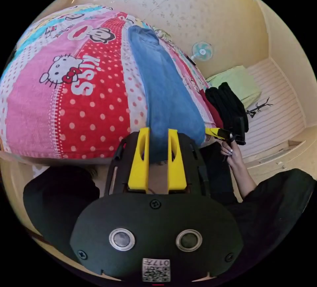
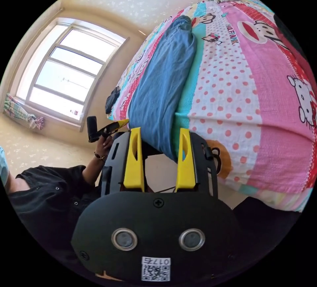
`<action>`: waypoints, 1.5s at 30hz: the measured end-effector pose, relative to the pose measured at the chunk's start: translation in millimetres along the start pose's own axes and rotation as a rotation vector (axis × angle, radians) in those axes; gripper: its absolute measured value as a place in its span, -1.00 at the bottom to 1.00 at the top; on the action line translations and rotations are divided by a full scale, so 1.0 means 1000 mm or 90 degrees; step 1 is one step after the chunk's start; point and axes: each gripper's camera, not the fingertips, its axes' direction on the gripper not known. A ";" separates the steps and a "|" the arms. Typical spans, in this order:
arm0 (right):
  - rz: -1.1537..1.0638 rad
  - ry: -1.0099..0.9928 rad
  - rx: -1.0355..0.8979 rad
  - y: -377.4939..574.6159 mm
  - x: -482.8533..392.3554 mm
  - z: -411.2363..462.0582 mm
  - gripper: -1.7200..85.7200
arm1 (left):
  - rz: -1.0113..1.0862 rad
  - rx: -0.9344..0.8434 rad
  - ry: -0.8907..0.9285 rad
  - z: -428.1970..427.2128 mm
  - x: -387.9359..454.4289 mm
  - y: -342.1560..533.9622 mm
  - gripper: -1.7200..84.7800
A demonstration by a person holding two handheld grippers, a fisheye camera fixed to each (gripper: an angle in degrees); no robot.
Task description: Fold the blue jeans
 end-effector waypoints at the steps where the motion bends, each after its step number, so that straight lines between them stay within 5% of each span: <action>1: 0.025 -0.003 -0.006 0.001 0.004 0.001 -0.75 | -0.046 0.015 0.036 0.002 -0.009 0.003 -0.86; 6: 0.122 -0.123 -0.178 0.012 0.025 0.005 -0.76 | -0.088 -0.028 0.070 -0.016 -0.020 0.000 -0.91; 13: 0.080 -0.114 -0.064 -0.020 0.031 -0.053 -0.67 | -0.026 0.017 0.130 -0.054 -0.035 -0.086 -0.71; 20: 0.022 -0.140 -0.010 -0.089 0.066 -0.037 -0.64 | -0.043 -0.040 0.097 0.005 -0.073 -0.183 -0.67; 24: -0.031 -0.242 -0.071 -0.076 0.041 0.012 -0.67 | -0.039 0.014 0.079 0.012 -0.064 -0.166 -0.71; 36: -0.051 -0.315 -0.076 0.051 0.000 0.022 -0.92 | -0.070 -0.035 0.305 0.040 -0.050 -0.077 -0.92; 42: -0.156 -0.166 -0.148 0.099 -0.083 -0.023 -0.94 | 0.043 -0.048 0.364 -0.023 -0.001 -0.066 -0.96; 45: -0.208 -0.192 -0.115 0.131 -0.131 -0.066 -0.94 | 0.114 -0.007 0.420 -0.070 0.035 -0.055 -0.96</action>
